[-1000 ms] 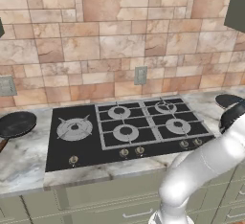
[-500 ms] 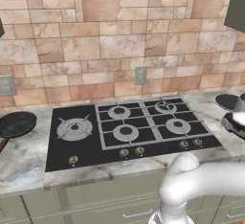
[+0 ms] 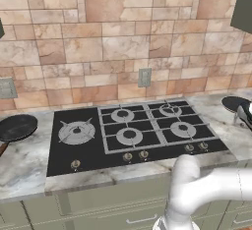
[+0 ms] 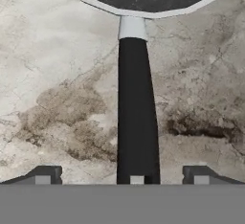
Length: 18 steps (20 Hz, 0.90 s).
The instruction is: Place both pans onto different burners. Then place the lemon and the steak on different pans.
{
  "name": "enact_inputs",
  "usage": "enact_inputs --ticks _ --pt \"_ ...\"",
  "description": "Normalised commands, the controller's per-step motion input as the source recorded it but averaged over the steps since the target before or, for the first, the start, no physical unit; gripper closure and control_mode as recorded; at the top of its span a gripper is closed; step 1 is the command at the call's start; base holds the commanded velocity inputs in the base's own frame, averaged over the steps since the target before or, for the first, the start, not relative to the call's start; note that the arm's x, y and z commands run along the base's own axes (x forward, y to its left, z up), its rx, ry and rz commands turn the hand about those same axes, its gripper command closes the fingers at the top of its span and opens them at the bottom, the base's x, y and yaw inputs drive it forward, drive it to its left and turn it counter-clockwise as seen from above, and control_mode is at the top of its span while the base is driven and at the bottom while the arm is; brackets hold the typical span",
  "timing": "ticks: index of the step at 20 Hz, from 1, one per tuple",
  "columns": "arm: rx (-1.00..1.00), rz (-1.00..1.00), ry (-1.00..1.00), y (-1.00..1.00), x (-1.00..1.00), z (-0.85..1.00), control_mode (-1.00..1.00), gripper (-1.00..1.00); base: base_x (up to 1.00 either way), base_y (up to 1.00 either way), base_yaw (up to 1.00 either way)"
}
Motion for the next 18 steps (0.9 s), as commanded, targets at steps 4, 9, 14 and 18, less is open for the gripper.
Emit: enact_inputs --ticks 4,9,14,18 --pt "0.08 0.0 0.04 -0.36 0.56 0.0 -1.0 -1.0 0.0 0.0 0.0" --pt "0.01 0.0 0.1 -0.15 0.29 -0.27 -1.0 -1.0 0.0 0.0 0.0" --pt "0.0 0.0 0.18 -0.09 0.0 -0.47 -1.0 1.0 0.0 0.0 0.0" --pt "0.0 0.0 0.1 -0.01 0.0 -0.17 -1.0 1.0 0.0 0.0 0.0"
